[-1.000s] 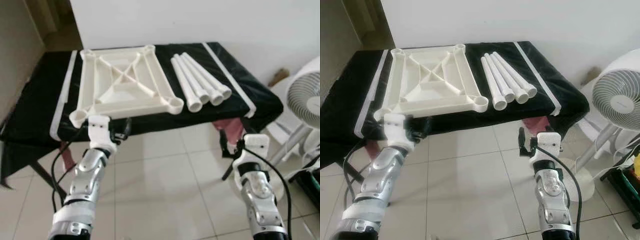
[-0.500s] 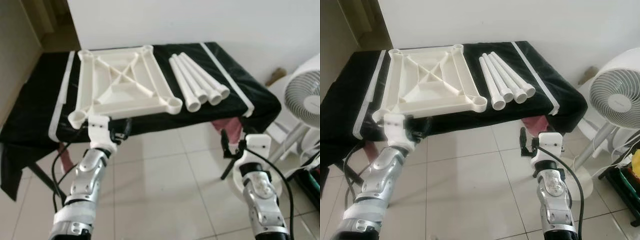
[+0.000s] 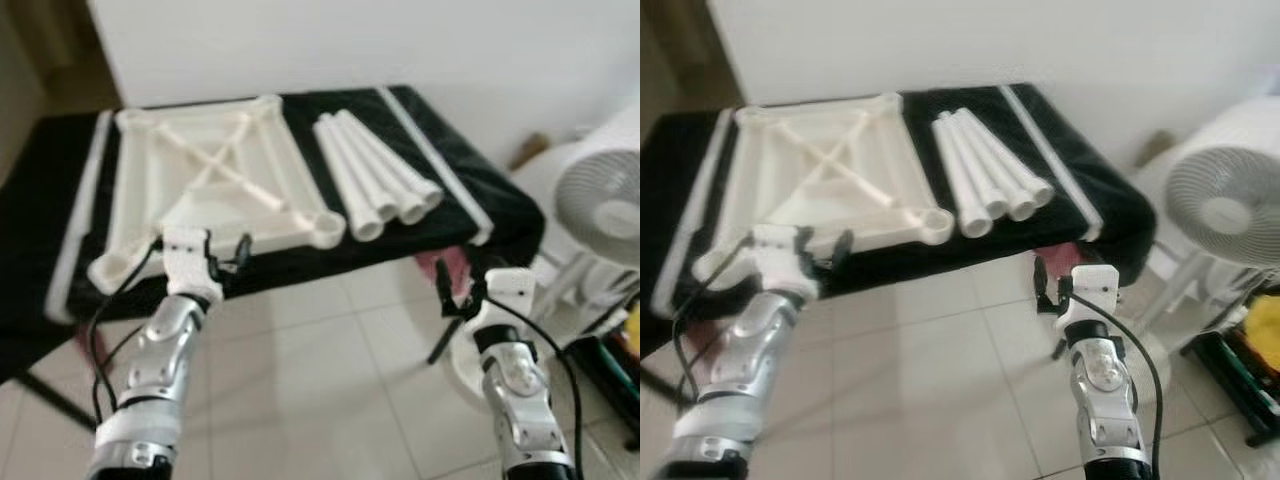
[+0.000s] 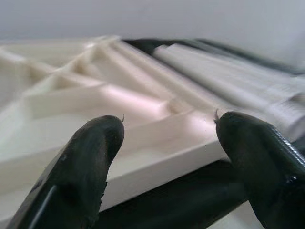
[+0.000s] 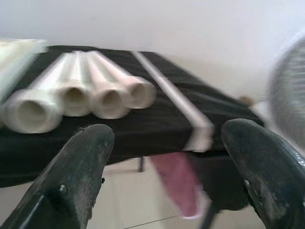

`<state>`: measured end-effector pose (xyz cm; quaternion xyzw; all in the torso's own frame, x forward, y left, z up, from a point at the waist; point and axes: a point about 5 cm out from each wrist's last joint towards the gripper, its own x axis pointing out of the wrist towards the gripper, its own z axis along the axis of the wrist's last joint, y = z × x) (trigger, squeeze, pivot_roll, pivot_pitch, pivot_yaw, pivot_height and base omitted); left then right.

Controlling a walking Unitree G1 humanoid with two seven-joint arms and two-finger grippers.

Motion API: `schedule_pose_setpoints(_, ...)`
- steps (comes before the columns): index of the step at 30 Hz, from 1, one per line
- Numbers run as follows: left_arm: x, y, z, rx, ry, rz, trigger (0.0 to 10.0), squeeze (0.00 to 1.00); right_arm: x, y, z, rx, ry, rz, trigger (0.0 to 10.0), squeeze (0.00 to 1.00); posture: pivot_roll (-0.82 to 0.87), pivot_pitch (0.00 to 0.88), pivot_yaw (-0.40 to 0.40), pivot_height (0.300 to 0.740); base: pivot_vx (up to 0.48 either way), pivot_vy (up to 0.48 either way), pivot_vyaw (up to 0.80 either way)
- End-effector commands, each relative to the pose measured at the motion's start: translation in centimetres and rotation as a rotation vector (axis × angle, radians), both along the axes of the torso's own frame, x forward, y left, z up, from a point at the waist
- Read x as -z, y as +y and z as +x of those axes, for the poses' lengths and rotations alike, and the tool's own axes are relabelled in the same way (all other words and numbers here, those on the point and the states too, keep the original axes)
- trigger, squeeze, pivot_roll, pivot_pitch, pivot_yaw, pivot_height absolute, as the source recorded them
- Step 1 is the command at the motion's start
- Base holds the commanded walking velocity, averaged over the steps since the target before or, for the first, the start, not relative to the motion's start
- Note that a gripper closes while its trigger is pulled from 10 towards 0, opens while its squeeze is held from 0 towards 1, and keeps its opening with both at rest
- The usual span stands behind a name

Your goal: Building children table

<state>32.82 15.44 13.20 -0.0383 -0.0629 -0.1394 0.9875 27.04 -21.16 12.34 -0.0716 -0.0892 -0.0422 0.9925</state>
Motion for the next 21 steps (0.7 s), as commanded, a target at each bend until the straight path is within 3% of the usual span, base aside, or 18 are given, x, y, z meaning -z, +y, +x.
schedule_pose_setpoints(1,0.13,0.38,-0.17,0.012,0.009,0.017,10.0,0.00,-0.08,0.31,0.14,-0.008,-0.008,0.017,10.0,0.00,-0.02,0.000,0.002,0.740,0.281,0.000,0.00)
schedule_pose_setpoints(16,0.03,0.42,-0.29,0.009,0.008,0.009,10.0,0.00,-0.24,0.24,0.19,-0.007,-0.014,-0.024,10.0,0.00,-0.02,0.000,0.000,0.740,0.280,0.000,0.00)
schedule_pose_setpoints(21,-0.12,0.33,-0.30,-0.002,0.000,-0.002,10.0,0.00,-0.38,0.11,0.29,-0.007,-0.017,-0.016,10.0,0.00,-0.02,0.000,0.000,0.740,0.000,0.000,0.00)
